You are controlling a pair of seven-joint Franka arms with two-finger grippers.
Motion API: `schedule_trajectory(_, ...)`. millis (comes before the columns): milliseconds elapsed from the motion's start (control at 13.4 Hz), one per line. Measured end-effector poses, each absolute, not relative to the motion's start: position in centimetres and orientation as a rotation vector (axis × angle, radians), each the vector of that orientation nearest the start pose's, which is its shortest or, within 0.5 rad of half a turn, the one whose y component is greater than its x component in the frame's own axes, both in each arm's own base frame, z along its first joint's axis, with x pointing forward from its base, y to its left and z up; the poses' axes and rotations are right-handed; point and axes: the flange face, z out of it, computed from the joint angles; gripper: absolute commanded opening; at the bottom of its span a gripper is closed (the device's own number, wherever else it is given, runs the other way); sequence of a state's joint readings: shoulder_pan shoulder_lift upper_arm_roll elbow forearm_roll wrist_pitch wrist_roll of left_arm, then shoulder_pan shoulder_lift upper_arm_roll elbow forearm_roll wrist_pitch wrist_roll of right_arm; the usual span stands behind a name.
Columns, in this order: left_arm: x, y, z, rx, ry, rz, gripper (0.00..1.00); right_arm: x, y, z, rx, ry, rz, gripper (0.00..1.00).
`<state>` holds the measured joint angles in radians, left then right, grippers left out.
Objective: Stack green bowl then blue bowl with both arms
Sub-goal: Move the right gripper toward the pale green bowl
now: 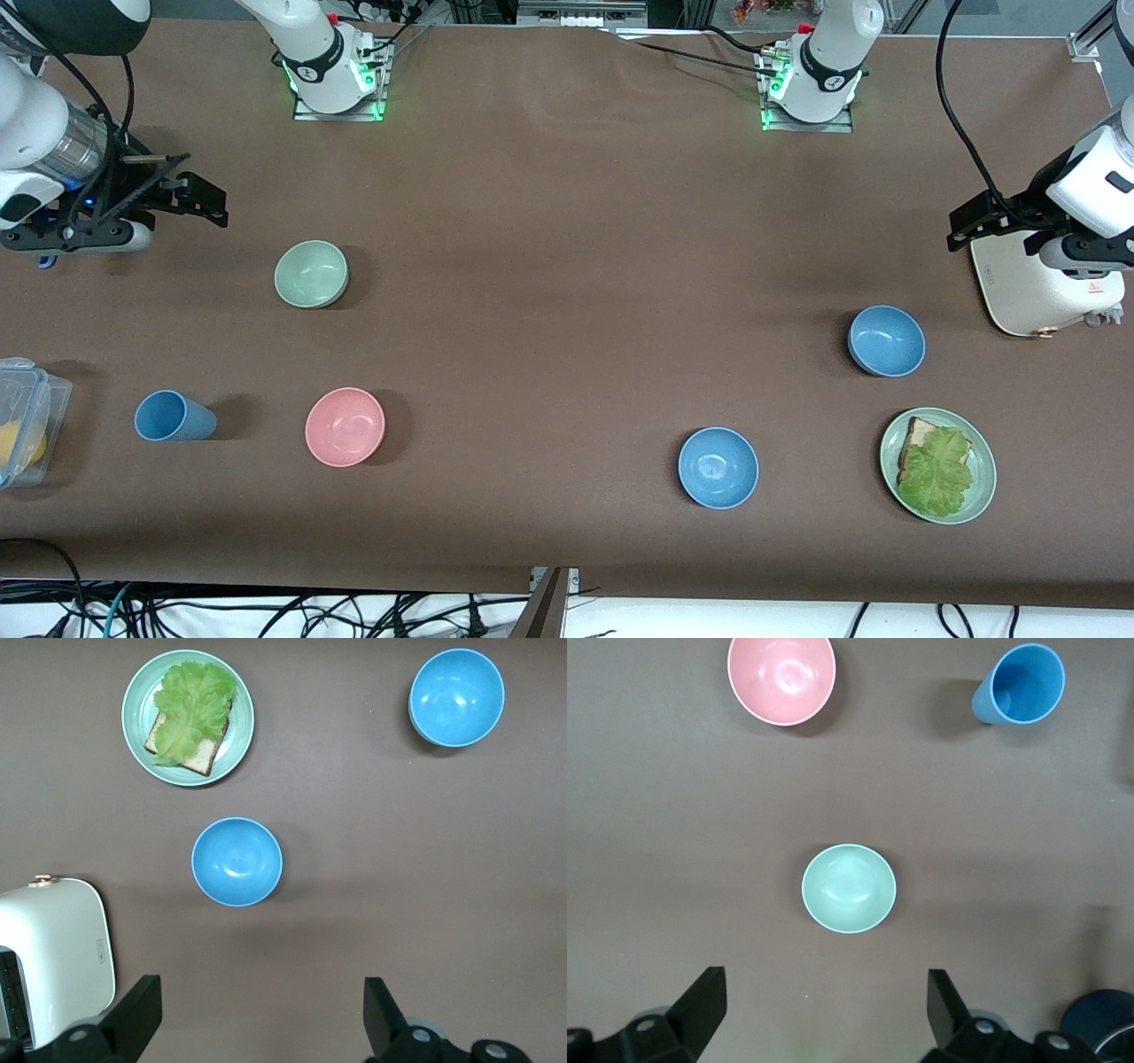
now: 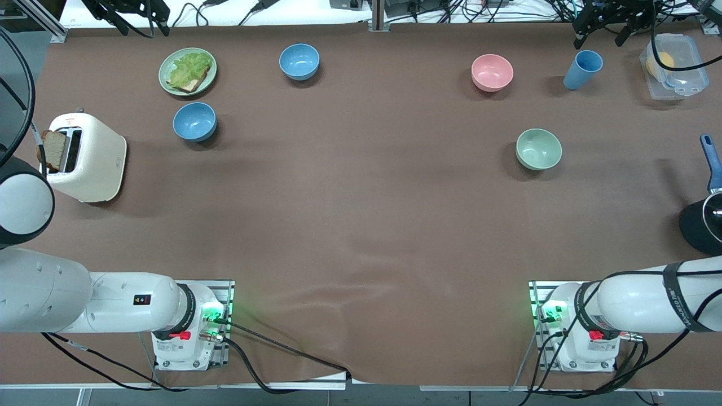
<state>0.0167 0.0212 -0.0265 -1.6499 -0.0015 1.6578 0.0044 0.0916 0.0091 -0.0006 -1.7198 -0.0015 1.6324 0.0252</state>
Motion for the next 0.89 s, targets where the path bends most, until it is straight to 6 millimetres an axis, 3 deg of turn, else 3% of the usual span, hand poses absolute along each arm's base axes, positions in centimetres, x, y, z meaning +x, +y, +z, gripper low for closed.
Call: schedule_trajectory(894, 56.6, -0.7, 58.3, -3.143, 0.026, 0.02, 1.0, 55.3, 3.8, 53.4, -3.144, -0.08, 0.201, 1.0)
